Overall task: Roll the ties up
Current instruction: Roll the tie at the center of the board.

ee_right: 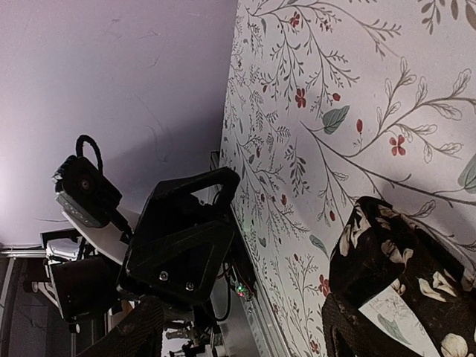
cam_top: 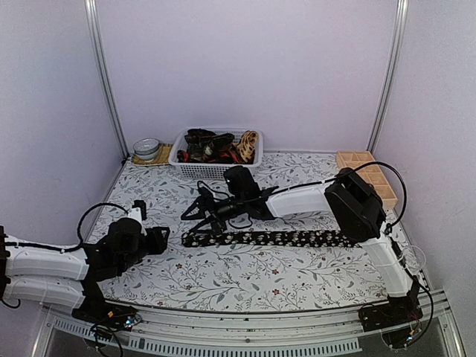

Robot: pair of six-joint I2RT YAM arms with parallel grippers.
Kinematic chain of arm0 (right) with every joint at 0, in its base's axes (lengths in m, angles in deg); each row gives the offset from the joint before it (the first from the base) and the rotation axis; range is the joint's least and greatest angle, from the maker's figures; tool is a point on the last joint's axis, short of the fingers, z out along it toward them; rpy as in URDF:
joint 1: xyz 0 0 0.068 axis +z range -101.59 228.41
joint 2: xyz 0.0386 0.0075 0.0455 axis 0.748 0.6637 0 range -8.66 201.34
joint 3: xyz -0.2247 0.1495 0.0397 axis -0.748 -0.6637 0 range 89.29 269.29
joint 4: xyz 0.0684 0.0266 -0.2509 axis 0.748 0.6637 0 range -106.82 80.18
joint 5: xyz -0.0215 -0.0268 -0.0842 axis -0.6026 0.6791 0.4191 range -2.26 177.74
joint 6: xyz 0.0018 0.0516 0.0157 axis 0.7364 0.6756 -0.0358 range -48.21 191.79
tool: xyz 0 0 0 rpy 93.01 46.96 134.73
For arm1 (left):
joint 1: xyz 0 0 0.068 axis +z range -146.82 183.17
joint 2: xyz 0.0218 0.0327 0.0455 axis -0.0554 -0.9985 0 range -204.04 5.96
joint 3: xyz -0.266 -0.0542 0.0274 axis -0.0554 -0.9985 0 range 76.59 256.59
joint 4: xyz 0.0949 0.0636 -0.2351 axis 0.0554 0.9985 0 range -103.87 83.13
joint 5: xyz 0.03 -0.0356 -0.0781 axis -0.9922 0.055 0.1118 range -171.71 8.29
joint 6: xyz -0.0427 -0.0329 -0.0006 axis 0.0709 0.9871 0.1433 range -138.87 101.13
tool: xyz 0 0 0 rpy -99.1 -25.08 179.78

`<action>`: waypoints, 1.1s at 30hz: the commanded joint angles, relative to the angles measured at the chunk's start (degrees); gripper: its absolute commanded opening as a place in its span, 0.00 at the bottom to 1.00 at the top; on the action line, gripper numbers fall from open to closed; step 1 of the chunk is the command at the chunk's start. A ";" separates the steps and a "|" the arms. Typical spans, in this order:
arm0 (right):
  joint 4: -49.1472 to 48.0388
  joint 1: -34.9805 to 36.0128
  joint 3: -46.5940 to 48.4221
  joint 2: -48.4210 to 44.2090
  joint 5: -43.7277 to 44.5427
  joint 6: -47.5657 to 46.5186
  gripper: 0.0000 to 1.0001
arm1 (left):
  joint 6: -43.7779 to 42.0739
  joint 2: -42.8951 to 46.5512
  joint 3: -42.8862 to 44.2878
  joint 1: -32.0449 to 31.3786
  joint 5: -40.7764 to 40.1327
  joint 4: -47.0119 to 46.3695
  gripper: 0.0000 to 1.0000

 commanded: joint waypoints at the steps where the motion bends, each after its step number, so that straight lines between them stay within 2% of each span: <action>1: -4.56 0.64 1.45 5.44 -1.61 3.12 0.73 | 0.70 -2.31 -0.89 1.39 3.64 -0.14 0.45; 18: 0.44 0.63 -1.14 6.58 -0.70 1.22 0.73 | 0.19 -2.73 -2.27 2.60 6.48 -3.37 0.46; 33: -0.09 -0.23 -3.44 8.86 1.31 3.33 0.73 | 0.26 -6.57 -1.17 3.31 10.65 -7.01 0.62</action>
